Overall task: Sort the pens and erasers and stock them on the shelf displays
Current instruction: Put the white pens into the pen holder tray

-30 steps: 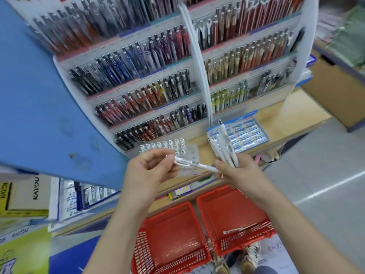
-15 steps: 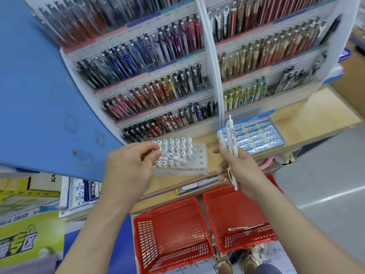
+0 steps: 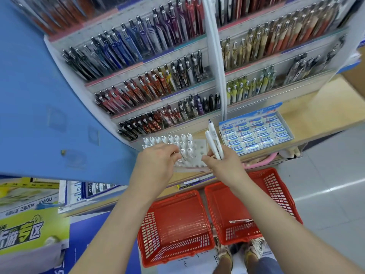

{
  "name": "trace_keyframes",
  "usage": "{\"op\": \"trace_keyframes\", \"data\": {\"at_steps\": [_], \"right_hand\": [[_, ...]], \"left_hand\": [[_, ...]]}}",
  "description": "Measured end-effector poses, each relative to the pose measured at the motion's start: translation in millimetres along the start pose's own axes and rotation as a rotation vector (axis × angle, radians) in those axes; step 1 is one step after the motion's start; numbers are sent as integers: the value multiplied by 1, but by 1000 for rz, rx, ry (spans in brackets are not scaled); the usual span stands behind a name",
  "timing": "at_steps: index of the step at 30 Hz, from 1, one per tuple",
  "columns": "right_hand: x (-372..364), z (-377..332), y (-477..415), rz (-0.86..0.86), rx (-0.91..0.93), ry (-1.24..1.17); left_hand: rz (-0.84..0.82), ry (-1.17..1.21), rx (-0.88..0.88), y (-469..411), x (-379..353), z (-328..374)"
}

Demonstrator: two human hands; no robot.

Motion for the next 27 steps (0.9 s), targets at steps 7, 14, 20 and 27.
{"op": "trace_keyframes", "data": {"at_steps": [7,14,20,27], "right_hand": [[0,7,2,-14,-14,-72],[-4,4,9,-47,-63,-117],[4,-24,31,-197,-101,-334],[-14,-58,65,-580,-79,-380]], "left_hand": [[-58,23,59,-3,-17,-4],[-89,-40,99,-2,-21,-3],[28,113,186,3,-3,2],[-87,920,441,3,-11,23]]}}
Point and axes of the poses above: each hand's wrist, its own y-axis away from the middle knuckle, its own x-axis out of the back of the hand, z = x × y, the point moved 9 cm from there along -y, towards the middle knuckle, and after that the axes turned 1 degree about -z, right-handed, at the moved point
